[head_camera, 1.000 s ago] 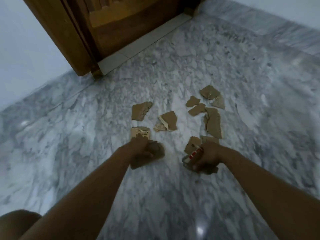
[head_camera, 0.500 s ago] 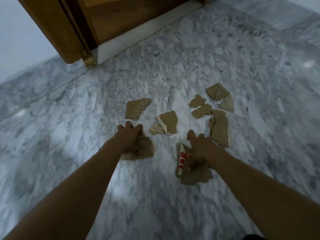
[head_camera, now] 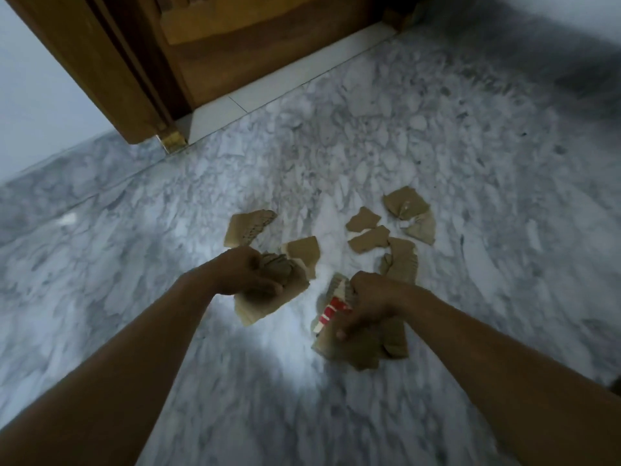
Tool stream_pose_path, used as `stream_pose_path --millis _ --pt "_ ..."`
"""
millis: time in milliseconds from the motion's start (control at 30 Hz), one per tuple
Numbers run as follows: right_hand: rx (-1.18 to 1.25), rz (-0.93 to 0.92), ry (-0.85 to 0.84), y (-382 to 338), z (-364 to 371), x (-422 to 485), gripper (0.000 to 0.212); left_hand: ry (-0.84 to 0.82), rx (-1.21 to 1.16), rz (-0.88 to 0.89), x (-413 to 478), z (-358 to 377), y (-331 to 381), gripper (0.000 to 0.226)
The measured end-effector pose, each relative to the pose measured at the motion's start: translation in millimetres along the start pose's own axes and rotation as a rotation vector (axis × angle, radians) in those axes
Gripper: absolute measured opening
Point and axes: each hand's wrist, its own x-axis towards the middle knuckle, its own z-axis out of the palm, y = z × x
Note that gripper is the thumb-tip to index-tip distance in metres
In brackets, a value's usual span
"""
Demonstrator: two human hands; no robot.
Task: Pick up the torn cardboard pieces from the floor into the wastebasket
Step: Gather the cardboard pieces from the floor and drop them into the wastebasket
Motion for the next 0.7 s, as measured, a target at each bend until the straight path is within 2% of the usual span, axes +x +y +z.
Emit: stream_pose_path --millis 133,167,233,300,400,500,567,700 --pt "-0.090 0.077 -0.006 35.0 -17.6 -15.9 0.079 -0.003 0.060 0.007 20.5 7.7 49.3 0.095" --pt "-0.083 0.099 -0.004 41.7 -12.2 -16.2 0.082 -0.011 0.111 -0.009 26.7 13.5 56.4 0.099" --pt "-0.097 0.121 0.049 51.7 7.5 -14.4 0.091 0.024 0.192 -0.060 40.4 33.6 64.7 0.089" --pt "-0.108 0.115 0.154 54.2 31.5 -9.9 0.109 0.104 0.234 -0.104 49.3 48.7 67.3 0.086" --pt "-0.170 0.122 0.247 53.1 51.8 -0.7 0.129 0.152 0.230 -0.174 61.2 58.4 63.2 0.109" --pt "-0.164 0.172 0.235 50.3 51.0 6.3 0.120 0.147 0.113 -0.145 61.9 56.0 63.9 0.106" --pt "-0.155 0.235 0.167 48.9 47.4 9.6 0.111 0.148 0.052 -0.125 62.1 55.4 64.8 0.105" --pt "-0.112 0.272 0.064 47.2 40.5 9.2 0.101 0.137 0.053 -0.177 61.1 58.6 60.6 0.109"
